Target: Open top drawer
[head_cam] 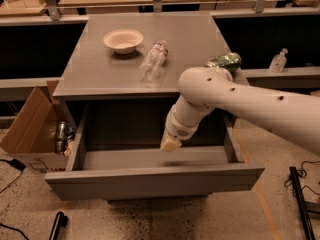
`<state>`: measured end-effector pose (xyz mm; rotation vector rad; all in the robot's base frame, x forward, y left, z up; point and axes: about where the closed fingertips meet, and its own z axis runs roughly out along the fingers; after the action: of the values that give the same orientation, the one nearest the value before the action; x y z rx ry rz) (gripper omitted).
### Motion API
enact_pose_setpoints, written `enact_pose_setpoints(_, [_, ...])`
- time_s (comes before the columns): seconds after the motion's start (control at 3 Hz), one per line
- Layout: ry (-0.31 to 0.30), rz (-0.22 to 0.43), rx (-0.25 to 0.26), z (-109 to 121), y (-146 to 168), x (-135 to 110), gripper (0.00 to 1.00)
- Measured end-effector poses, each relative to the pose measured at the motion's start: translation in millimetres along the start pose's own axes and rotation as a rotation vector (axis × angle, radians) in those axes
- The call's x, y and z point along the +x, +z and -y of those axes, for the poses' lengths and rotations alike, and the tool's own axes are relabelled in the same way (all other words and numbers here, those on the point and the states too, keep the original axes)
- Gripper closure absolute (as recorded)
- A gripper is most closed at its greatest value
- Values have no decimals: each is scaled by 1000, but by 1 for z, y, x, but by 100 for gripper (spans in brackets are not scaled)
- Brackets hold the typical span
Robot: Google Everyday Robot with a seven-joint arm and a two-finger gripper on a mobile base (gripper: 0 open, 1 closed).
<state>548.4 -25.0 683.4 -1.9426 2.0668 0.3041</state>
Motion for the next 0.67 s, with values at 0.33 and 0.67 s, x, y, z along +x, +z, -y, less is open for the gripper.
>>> enact_pose_setpoints(0.33, [-43, 15, -67, -31, 27, -7, 100])
enact_pose_setpoints(0.67, [-84, 30, -135, -60, 43, -12, 100])
